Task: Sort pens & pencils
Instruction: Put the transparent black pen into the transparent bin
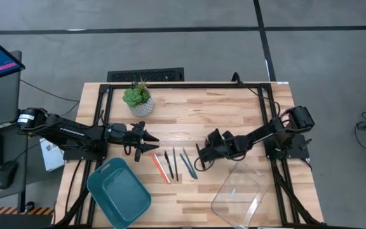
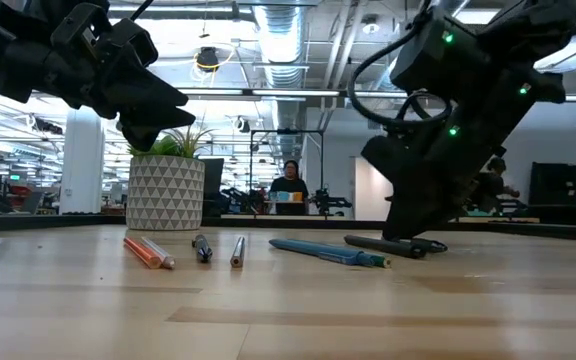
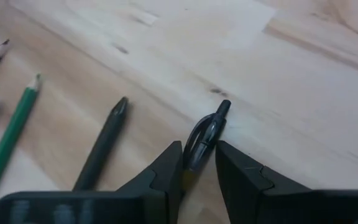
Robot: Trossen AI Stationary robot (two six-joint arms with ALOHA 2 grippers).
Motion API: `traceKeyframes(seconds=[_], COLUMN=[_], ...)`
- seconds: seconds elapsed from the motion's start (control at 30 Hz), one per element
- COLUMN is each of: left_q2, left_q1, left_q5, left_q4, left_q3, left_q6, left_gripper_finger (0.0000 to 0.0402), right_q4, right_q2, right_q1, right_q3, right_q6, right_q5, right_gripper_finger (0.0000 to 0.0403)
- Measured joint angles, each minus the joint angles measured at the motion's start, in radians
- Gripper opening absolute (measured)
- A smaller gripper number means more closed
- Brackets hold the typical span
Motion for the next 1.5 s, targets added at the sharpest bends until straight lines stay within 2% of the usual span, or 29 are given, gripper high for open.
traceKeyframes(seconds=[0.23,0.43,0.8,1.5], left_q2=[0.000,0.000,0.000,0.000], left_q1=[0.000,0.000,0.000,0.000], left_q5=[0.000,0.000,0.000,0.000], left_q4=[-0.008,-0.009,-0.010,-0.016], left_q3=[0.000,0.000,0.000,0.000], left_q6=[0.000,0.000,0.000,0.000], left_gripper_finger=[0.0149,0.0149,0.0149,0.0149], right_q4=[-0.009,-0.081,-0.123,-0.125], right_q2=[0.000,0.003,0.003,0.003], right_q1=[-0.020,-0.026,-0.040,-0.039], right_q3=[0.000,-0.002,-0.002,-0.003], right_q6=[0.000,0.048,0.068,0.068], right_q5=[-0.002,0.075,0.108,0.117], right_gripper_finger=[0.0118,0.0118,0.0118,0.0118])
